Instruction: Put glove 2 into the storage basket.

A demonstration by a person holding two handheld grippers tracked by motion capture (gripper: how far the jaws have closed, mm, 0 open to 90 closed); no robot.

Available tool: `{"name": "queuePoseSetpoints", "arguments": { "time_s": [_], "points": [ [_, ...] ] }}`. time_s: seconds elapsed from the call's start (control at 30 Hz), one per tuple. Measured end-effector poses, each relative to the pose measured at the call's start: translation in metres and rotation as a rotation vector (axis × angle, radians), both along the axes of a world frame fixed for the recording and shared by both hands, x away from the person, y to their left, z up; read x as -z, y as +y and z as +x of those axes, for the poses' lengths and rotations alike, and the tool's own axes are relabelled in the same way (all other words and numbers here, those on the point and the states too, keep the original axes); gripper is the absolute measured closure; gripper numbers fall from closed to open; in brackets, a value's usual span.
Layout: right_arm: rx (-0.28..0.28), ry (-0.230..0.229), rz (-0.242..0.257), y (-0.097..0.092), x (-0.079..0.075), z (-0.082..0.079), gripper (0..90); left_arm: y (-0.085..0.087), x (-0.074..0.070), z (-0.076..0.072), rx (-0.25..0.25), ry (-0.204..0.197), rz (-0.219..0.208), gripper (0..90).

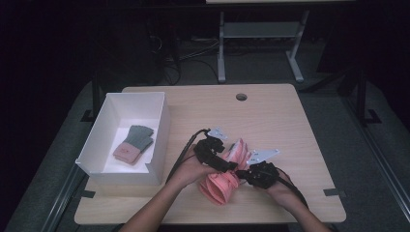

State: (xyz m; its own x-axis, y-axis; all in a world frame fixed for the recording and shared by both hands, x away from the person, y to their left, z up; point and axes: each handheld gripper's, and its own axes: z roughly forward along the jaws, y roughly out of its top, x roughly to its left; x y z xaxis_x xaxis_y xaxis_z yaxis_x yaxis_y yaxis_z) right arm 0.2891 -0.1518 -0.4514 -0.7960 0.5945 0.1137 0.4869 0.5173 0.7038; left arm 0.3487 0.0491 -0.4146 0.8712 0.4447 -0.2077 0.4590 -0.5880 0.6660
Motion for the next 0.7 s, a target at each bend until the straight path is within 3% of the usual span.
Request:
{"name": "queuePoseSetpoints", "arguments": {
  "time_s": [0.2,0.3,0.6,0.7],
  "points": [
    [0.001,0.001,-0.013,0.001,0.002,0.000,90.0,0.003,0.022,0.009,-0.017,0.098,0.033,14.7],
    [-0.002,0.000,-0.017,0.001,0.003,0.000,90.0,0.006,0.031,0.012,-0.022,0.148,0.024,13.4],
    [-0.009,-0.003,-0.029,0.002,0.004,0.000,90.0,0.006,0.042,0.017,-0.001,0.238,0.009,13.1],
    [-0.010,-0.001,-0.030,0.002,0.005,0.000,90.0,0.005,0.043,0.017,0.010,0.248,0.008,13.9]
  ]
}}
